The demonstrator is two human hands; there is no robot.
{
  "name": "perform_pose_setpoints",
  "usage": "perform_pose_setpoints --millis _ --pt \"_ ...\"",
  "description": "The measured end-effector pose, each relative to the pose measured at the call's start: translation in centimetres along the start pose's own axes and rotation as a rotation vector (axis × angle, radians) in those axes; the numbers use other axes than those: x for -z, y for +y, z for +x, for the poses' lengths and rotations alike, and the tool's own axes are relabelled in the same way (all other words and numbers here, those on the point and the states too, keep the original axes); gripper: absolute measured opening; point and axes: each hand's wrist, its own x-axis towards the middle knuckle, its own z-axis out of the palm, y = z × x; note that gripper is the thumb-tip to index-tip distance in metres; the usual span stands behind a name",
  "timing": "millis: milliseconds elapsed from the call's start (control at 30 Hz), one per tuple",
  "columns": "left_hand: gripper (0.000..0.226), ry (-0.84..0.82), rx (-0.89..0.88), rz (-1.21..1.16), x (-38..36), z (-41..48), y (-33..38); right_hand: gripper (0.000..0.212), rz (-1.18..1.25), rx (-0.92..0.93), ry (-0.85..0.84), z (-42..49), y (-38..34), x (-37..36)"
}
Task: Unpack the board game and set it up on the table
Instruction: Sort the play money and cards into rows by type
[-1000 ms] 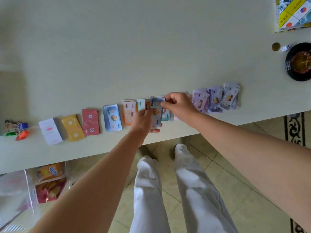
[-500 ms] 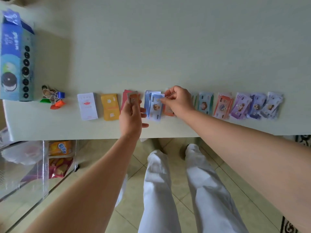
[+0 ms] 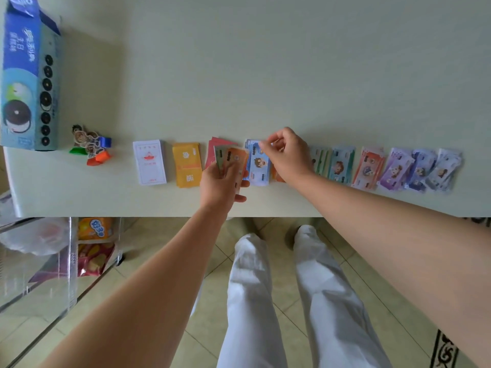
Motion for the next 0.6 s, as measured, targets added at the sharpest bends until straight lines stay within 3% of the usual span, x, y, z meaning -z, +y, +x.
perform_pose_setpoints --millis 100,233,333,467,600 --pt "0.01 -0.039 0.032 -0.016 -0.8 -0.2 0.6 0.017 0.188 0.008 -0.195 -0.9 -0.2 0.8" --pt "0.005 -0.077 0.048 0.012 -2.1 -0.5 1.2 0.025 0.361 -0.088 -0.303 -1.7 -0.5 3.1" --pt "0.004 -0.109 0.049 0.013 -3.2 -0.8 1.7 0.033 0.341 -0.108 -0.354 -1.9 0.3 4.4" --pt "0.009 -0.153 0.114 0.024 -4.5 -1.0 1.9 0.023 0.201 -0.08 -0.272 -1.4 2.3 4.7" --pt "0.022 -0.038 0.133 0.039 -4.4 -0.4 1.4 0.017 0.015 -0.086 -0.071 -0.1 3.5 4.9"
